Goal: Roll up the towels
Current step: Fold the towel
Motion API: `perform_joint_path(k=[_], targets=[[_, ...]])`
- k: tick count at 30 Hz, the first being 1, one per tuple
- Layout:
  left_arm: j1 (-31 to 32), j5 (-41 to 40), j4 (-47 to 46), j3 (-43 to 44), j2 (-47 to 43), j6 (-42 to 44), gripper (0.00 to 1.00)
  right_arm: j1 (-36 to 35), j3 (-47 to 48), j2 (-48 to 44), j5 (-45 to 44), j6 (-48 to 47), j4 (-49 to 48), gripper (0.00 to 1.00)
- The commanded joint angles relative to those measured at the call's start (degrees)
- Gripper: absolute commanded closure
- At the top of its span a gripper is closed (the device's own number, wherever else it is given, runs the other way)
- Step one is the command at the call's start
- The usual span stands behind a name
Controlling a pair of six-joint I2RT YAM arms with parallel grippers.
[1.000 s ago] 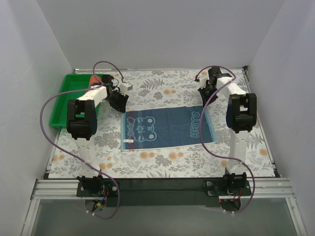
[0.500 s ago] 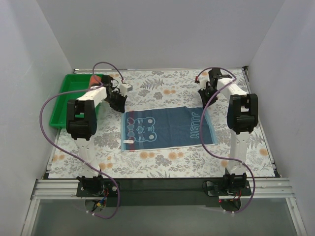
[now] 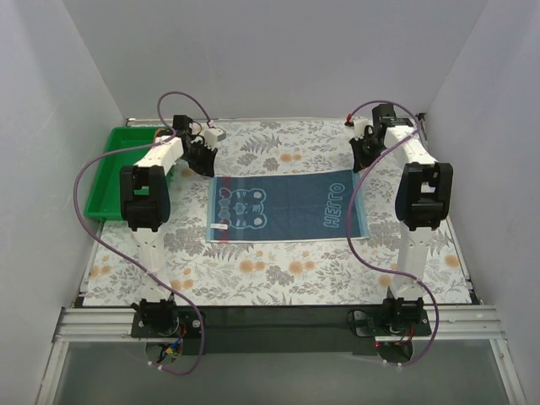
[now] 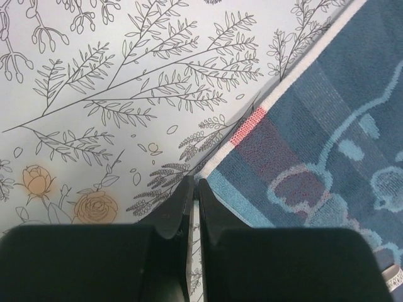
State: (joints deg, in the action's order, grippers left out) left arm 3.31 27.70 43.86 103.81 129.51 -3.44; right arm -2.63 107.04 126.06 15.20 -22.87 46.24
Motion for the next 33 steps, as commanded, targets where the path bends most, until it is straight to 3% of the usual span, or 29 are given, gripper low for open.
perform_joint_path(k=[1, 13, 22, 27, 33], targets=[[-1.46, 2.79, 1.14, -0.09, -6.8, 1.42, 1.0, 0.17, 0.37, -3.97, 3.07, -2.17, 0.78, 0.99], [-2.61, 10.26, 1.31, -24.25, -28.87, 16.61, 1.0, 0.96, -16.51, -19.09, 10.46, -11.49, 0.7, 0.99], [-2.52, 11.59, 5.8, -42.0, -41.08, 29.45, 1.0, 1.49, -29.15, -26.12, 9.5, -18.78, 0.7, 0.99], [-2.52, 9.39, 5.02, -49.13, -43.82, 32.53, 1.0, 2.02, -35.05, -27.54, 8.0, -22.21, -0.53, 0.99], [-2.43, 9.21, 3.34, -50.73, -41.89, 30.6, 1.0, 2.11, -36.82, -25.69, 8.44, -22.22, -1.41, 0.99]])
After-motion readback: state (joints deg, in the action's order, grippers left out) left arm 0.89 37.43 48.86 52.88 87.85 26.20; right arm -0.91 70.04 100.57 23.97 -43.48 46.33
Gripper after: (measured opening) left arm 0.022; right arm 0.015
